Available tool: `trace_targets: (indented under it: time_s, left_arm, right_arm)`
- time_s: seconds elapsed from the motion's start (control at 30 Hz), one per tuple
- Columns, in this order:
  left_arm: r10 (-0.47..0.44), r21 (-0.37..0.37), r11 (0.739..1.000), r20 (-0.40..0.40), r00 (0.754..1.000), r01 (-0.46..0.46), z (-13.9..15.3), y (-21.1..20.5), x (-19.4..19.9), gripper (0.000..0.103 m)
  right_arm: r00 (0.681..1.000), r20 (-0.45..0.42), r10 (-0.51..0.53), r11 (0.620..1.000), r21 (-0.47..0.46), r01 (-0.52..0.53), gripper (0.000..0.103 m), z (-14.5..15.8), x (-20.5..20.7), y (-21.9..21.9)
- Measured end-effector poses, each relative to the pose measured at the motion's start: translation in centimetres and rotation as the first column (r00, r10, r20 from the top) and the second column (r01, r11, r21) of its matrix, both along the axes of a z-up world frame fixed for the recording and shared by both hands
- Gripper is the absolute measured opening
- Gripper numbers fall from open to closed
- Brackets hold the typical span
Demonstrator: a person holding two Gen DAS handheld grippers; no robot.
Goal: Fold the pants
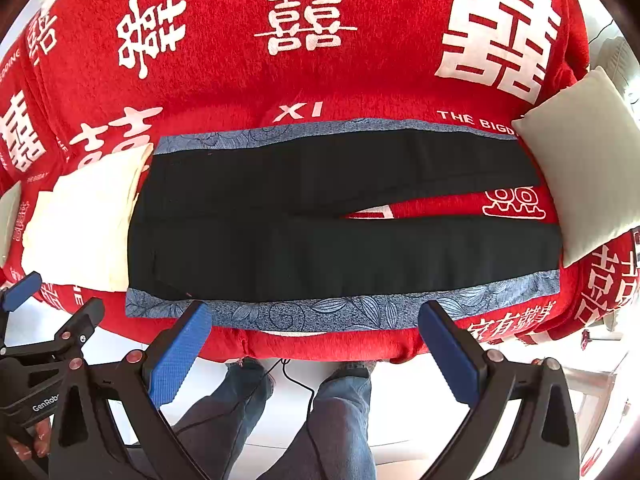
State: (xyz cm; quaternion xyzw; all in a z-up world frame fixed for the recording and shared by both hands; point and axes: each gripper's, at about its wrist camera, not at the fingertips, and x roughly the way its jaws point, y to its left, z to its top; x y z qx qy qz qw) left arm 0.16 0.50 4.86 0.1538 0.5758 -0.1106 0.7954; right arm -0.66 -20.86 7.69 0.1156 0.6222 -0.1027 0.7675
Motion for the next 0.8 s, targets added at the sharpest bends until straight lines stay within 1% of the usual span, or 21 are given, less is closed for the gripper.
trace_targets:
  time_s: [0.57, 0.8]
  left_arm:
    - [-0.002, 0.008, 1.0, 0.005, 1.0, 0.002, 0.1, -0.2, 0.1, 0.103]
    - [-0.001, 0.023, 1.0, 0.007, 1.0, 0.001, 0.0, -1.5, 0.1, 0.103]
  right_arm:
    - [1.0, -0.001, 0.001, 1.0, 0.002, -0.001, 0.103, -0.1, 0.1, 0.0]
    - [1.0, -0.008, 0.01, 1.0, 0.012, -0.01, 0.103, -0.6, 0.1, -0.6]
